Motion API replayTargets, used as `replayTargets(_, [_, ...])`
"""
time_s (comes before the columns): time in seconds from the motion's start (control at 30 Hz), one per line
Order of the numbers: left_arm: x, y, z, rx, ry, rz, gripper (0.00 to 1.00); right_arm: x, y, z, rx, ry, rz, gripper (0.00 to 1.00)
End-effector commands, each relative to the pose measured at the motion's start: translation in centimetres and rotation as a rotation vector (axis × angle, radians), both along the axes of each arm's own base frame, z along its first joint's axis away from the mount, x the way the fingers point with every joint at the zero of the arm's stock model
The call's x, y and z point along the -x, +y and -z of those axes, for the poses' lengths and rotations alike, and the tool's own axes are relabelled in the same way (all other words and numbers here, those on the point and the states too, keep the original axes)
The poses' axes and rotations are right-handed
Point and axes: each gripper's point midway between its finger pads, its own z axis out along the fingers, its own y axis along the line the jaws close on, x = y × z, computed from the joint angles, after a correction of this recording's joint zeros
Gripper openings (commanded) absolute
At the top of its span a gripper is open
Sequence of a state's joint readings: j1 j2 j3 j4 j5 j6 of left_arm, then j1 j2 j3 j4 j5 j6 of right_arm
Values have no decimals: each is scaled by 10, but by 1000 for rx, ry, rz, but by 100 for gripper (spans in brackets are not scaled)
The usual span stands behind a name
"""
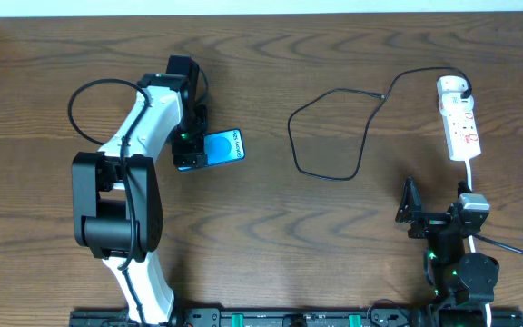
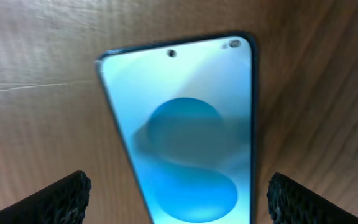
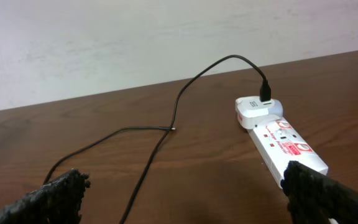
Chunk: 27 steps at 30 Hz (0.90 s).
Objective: Plug charger to phone and switch on socket
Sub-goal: 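Lower the left gripper onto the phone and close on it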
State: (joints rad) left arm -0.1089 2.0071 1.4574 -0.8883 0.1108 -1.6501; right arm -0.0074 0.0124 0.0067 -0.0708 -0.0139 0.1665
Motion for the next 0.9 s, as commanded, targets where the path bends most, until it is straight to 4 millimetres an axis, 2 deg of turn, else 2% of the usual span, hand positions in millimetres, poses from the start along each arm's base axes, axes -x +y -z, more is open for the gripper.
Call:
replayTargets(0.0, [0,-6,9,15,-3,-2,91,0,1,1,15,1,-5,99])
replayTargets(0.4, [0,-13,15,22,-4,-72,91,0,1,1,15,1,-5,99])
replayTargets(0.87, [-1,-14,16,15,-9,-68,92,0,1,1,15,1,-5,99])
